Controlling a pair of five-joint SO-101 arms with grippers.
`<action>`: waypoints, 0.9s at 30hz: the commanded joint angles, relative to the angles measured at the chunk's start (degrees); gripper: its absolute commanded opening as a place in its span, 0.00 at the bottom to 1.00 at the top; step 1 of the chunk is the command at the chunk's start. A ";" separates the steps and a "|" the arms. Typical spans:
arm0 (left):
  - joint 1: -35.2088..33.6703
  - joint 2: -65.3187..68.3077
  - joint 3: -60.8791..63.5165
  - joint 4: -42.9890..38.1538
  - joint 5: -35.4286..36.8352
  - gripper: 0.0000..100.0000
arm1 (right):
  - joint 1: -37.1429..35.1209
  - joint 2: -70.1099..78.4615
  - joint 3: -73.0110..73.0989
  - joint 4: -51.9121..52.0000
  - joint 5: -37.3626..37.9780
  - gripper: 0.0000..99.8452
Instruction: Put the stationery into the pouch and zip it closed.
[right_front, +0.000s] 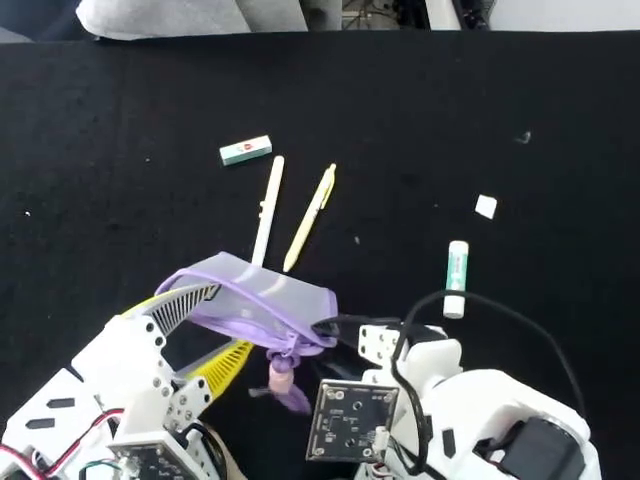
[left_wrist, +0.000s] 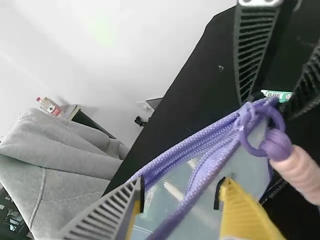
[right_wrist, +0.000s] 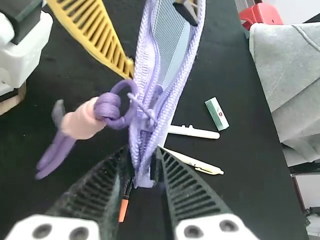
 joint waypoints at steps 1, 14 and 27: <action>-0.57 0.62 0.13 -0.88 -1.05 0.24 | -0.53 0.40 0.04 -2.73 0.70 0.01; -0.66 0.70 0.13 -0.88 -6.68 0.03 | -0.44 0.31 5.32 -7.30 -3.87 0.02; -5.32 0.70 0.22 -0.88 -6.42 0.03 | 12.31 -4.79 6.99 -12.22 -9.05 0.08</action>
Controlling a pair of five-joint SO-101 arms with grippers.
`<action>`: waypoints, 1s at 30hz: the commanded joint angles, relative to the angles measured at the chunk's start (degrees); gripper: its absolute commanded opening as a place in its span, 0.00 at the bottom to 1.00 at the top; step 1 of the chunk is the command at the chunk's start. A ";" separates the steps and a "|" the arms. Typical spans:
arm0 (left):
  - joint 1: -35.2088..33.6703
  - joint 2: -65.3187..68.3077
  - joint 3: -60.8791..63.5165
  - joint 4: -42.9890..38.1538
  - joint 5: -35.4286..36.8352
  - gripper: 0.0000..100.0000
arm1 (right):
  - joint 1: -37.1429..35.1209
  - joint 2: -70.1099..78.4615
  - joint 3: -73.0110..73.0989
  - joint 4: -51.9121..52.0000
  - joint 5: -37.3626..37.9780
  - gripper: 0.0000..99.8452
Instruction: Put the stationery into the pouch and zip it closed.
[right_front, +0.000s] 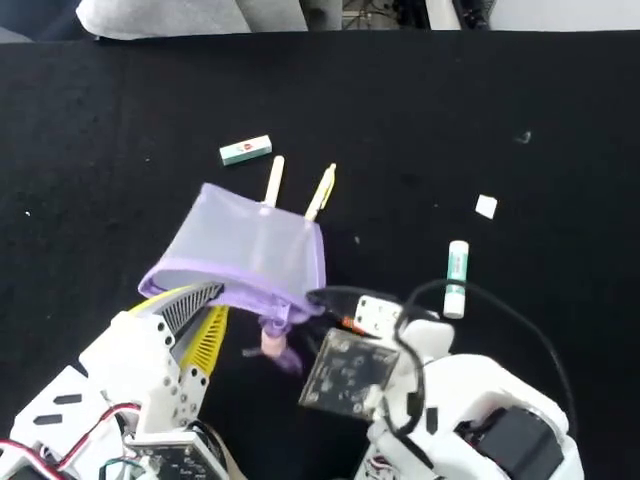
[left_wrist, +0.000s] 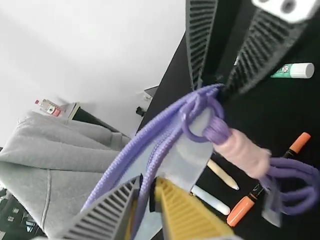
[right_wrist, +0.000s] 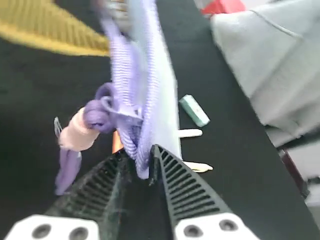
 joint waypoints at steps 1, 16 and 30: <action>-2.95 0.18 -0.57 -1.05 0.18 0.03 | 4.04 -4.53 2.24 -1.32 -2.64 0.12; -3.56 0.00 -0.84 -1.05 2.90 0.03 | 0.44 -21.05 22.20 -14.77 -3.16 0.25; -3.30 -0.09 -1.27 2.11 2.99 0.03 | -4.04 1.01 9.36 -21.71 -1.67 0.27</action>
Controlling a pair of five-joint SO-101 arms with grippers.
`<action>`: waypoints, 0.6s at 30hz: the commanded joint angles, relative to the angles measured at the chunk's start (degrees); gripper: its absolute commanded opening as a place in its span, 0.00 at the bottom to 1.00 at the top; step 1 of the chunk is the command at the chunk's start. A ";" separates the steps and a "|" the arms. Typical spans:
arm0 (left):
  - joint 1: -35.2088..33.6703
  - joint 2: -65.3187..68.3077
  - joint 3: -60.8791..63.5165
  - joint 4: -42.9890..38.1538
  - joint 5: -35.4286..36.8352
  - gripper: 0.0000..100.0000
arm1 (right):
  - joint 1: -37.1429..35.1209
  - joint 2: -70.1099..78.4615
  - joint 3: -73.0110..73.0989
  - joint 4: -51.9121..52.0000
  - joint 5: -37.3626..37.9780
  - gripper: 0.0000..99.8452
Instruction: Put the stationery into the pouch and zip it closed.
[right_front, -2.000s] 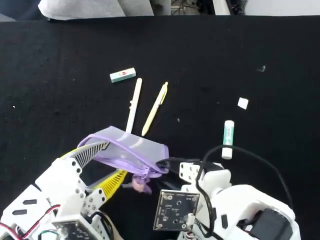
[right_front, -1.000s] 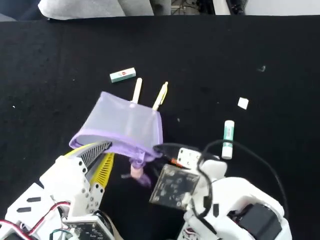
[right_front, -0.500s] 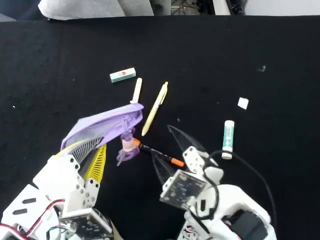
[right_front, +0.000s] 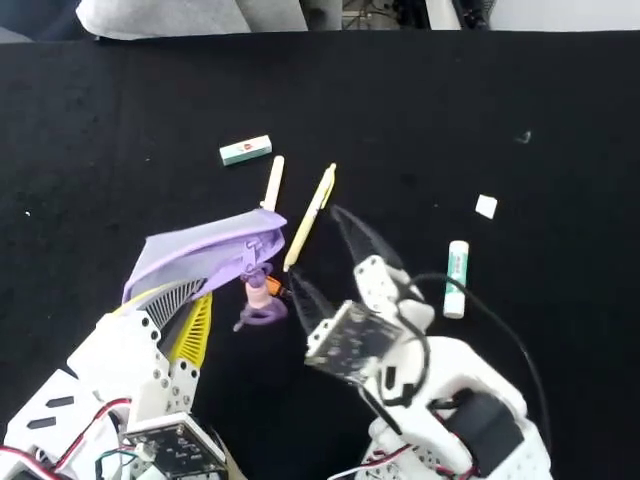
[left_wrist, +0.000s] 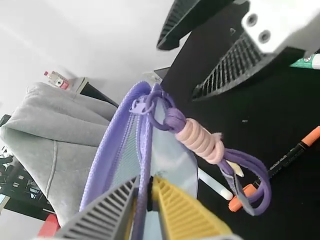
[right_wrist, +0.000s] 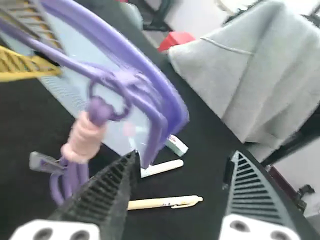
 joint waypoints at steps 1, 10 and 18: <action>0.22 0.35 -1.19 0.18 0.44 0.03 | -5.54 4.70 -6.64 -0.26 0.79 0.27; 0.22 0.35 -2.77 0.26 0.53 0.03 | -9.85 15.87 -12.09 0.35 1.58 0.27; 0.22 0.35 -4.18 0.35 0.53 0.03 | -5.71 25.10 -17.71 -0.97 6.59 0.27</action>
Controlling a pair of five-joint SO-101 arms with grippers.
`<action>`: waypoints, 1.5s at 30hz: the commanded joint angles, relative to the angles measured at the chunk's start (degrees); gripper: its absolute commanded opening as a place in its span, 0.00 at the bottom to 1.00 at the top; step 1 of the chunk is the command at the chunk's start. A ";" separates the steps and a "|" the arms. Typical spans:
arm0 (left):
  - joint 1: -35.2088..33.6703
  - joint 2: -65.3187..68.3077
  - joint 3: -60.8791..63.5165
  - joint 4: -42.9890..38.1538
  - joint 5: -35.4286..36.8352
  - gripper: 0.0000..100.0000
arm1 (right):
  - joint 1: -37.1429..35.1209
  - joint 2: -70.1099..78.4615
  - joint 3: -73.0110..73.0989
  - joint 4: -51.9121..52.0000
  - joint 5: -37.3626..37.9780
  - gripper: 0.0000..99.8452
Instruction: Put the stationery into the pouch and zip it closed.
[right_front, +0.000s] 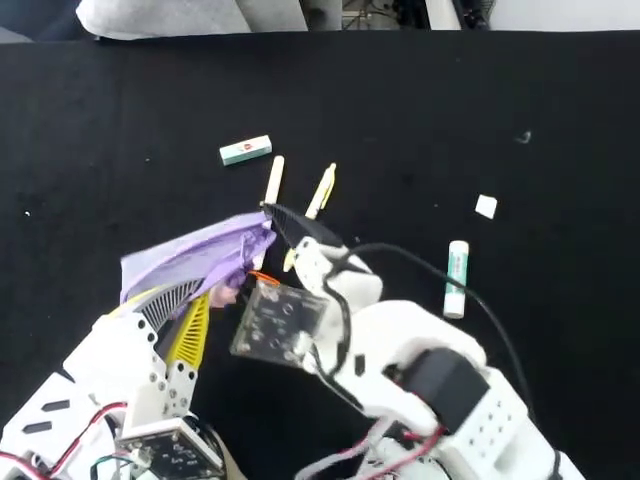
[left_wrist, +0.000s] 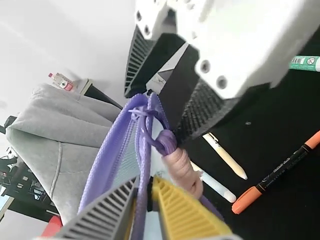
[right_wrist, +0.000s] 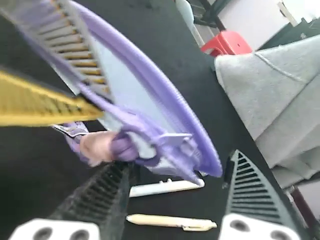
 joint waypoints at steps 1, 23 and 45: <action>0.31 0.35 -2.68 0.18 0.44 0.03 | 0.70 3.91 -4.44 1.41 3.52 0.25; -0.22 0.26 -2.33 0.09 0.44 0.03 | -4.75 18.24 -15.78 14.95 6.77 0.01; -12.09 0.26 -14.81 0.18 12.75 0.29 | 4.92 23.87 -43.65 37.10 3.08 0.01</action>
